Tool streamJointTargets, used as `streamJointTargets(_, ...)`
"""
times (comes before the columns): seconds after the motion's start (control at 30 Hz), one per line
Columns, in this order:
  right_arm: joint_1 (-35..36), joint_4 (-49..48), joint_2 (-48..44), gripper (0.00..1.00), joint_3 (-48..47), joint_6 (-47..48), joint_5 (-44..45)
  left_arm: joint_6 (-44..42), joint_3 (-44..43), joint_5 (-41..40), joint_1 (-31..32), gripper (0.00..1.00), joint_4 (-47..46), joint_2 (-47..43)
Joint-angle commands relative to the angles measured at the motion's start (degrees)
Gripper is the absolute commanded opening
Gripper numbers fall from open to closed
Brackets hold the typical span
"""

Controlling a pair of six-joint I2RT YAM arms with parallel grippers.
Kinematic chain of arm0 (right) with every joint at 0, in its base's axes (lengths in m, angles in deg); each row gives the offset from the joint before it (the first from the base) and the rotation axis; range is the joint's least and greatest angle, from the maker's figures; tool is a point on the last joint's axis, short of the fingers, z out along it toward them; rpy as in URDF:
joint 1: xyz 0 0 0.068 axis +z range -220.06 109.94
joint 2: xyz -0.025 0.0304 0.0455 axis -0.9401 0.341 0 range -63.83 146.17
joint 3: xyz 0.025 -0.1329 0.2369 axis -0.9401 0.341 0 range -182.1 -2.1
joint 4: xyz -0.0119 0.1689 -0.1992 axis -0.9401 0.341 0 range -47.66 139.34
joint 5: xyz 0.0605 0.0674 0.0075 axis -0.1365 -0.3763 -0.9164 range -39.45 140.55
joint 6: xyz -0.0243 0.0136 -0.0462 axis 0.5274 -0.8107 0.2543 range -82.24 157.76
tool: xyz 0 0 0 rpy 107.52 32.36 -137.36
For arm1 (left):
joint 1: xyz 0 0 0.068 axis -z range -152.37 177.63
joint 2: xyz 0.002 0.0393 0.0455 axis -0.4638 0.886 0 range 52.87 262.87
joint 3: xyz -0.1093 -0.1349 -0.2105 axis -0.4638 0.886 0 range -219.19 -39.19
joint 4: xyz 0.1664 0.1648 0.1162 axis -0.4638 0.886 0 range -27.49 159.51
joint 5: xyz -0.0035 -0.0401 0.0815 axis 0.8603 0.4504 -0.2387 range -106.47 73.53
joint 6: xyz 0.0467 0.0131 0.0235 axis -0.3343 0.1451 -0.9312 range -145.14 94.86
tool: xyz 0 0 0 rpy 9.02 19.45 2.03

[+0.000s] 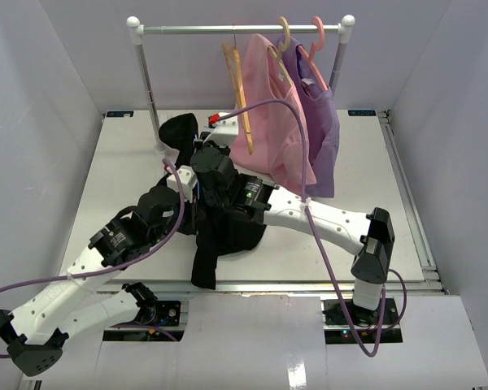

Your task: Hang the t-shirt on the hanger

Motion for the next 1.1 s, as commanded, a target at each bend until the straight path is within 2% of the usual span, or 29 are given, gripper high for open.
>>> streamJointTargets(0.0, 0.64, -7.61, -5.3, 0.08, 3.55, 0.13, 2.64, 0.44, 0.22, 2.99, -0.21, 0.0, -1.32, -0.05)
streamJointTargets(0.17, 0.62, -13.86, -8.19, 0.08, 8.78, 8.32, 0.81, 0.35, 0.1, 2.55, -0.21, 0.0, -0.48, -1.65)
streamJointTargets(0.23, 0.62, -16.61, -10.26, 0.13, 11.06, 13.53, -0.38, 0.14, -0.44, 2.9, -0.21, 0.0, 0.07, -3.76)
streamJointTargets(0.4, 0.43, -19.79, -13.79, 0.48, 14.73, 22.77, -6.13, 0.41, -1.23, 3.58, -0.21, 0.0, 1.11, -5.77)
streamJointTargets(0.5, 0.25, -19.26, -16.22, 0.62, 15.82, 25.5, -9.77, 0.88, -0.79, 3.9, -0.21, 0.0, 1.43, -6.06)
streamJointTargets(0.6, 0.17, -18.34, -18.53, 0.69, 15.93, 26.36, -12.12, 1.79, -0.05, 3.56, -0.21, 0.0, 1.24, -6.06)
streamJointTargets(0.73, 0.1, -15.73, -21.72, 0.72, 16.21, 26.37, -14.38, 2.48, -0.18, 1.39, -0.21, 0.0, 1.5, -5.85)
streamJointTargets(0.87, 0.12, -12.83, -28.34, 0.76, 19.54, 25.51, -15.56, 2.99, -2.51, -6.46, -0.21, 0.0, 5.08, -3.62)
streamJointTargets(1.07, 0.16, -9.74, -42.34, 0.78, 25.76, 24.06, -18.17, 2.13, -7.64, -14.85, -0.23, 0.0, 7.27, 1.58)
